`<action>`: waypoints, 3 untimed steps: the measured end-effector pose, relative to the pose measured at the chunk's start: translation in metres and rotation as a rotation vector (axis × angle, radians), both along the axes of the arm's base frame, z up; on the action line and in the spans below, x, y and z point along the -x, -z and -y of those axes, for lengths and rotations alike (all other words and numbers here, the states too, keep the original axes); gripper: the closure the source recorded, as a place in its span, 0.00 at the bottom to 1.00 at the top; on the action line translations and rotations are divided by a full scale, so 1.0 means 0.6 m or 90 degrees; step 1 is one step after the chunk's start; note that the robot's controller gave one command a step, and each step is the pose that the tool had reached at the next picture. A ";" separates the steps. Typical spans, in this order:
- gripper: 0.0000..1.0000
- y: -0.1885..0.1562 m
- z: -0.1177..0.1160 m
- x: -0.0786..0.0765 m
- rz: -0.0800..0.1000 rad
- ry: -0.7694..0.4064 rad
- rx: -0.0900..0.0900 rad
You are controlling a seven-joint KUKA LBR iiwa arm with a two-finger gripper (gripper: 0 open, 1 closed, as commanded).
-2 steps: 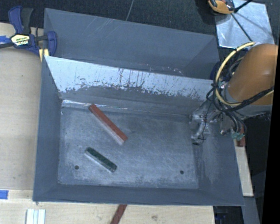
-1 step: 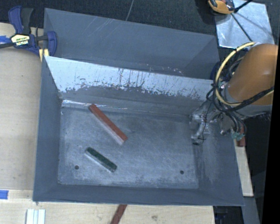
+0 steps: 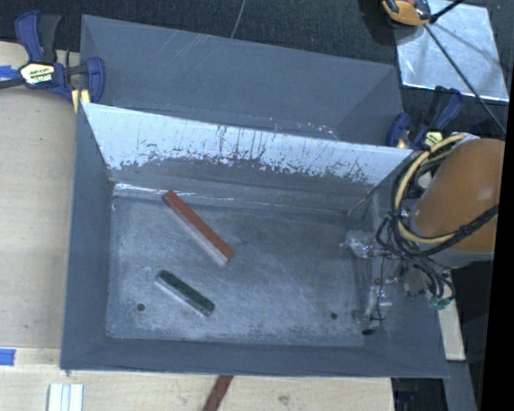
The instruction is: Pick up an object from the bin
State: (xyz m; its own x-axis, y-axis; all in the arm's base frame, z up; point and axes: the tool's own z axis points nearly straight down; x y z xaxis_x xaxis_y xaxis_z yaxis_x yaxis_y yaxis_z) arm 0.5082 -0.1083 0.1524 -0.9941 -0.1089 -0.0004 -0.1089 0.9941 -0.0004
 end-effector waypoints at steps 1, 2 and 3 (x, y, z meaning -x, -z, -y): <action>1.00 -0.001 -0.001 -0.002 0.001 -0.002 0.000; 1.00 -0.001 -0.001 -0.002 0.001 -0.002 0.000; 1.00 -0.010 -0.003 -0.041 0.000 0.095 0.000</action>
Offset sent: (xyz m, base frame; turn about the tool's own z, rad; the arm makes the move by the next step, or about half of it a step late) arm 0.0000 0.0000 0.0000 0.0000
